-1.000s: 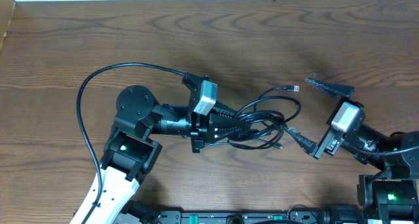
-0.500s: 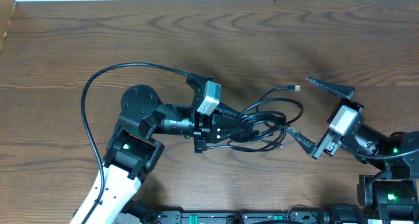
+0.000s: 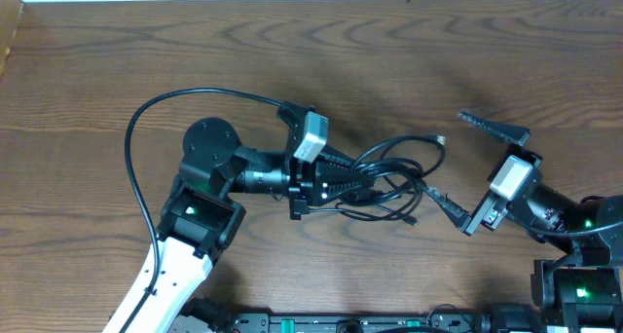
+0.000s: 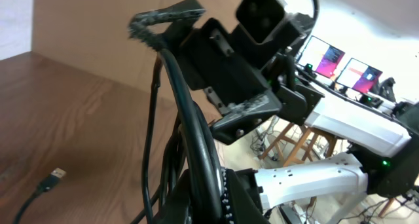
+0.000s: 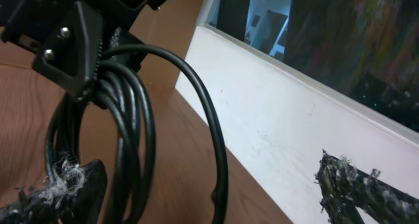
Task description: Untangle cables
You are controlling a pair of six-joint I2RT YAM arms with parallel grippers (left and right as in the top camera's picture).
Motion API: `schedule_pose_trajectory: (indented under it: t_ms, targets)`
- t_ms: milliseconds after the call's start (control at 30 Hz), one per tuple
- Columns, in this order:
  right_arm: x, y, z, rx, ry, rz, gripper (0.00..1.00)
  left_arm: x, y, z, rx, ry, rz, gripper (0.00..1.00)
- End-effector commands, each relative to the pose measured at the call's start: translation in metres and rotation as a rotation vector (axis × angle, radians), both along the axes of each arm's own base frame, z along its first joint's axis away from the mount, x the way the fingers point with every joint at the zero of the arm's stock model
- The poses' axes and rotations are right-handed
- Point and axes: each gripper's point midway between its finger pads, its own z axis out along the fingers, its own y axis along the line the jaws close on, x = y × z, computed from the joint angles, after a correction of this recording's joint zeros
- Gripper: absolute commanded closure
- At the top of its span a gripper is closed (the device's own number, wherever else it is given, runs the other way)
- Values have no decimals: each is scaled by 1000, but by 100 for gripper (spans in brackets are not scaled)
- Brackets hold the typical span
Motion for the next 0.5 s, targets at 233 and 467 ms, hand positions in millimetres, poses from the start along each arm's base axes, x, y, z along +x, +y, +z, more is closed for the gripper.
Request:
schedule_pose_trajectory:
  t_ms: [233, 467]
  targets:
    - [5, -4, 2, -1, -14, -45, 5, -25, -10, 18, -33, -67, -90, 93]
    - [18, -14, 4, 13, -13, -138, 14, -35, -15, 18, -34, -66, -125, 93]
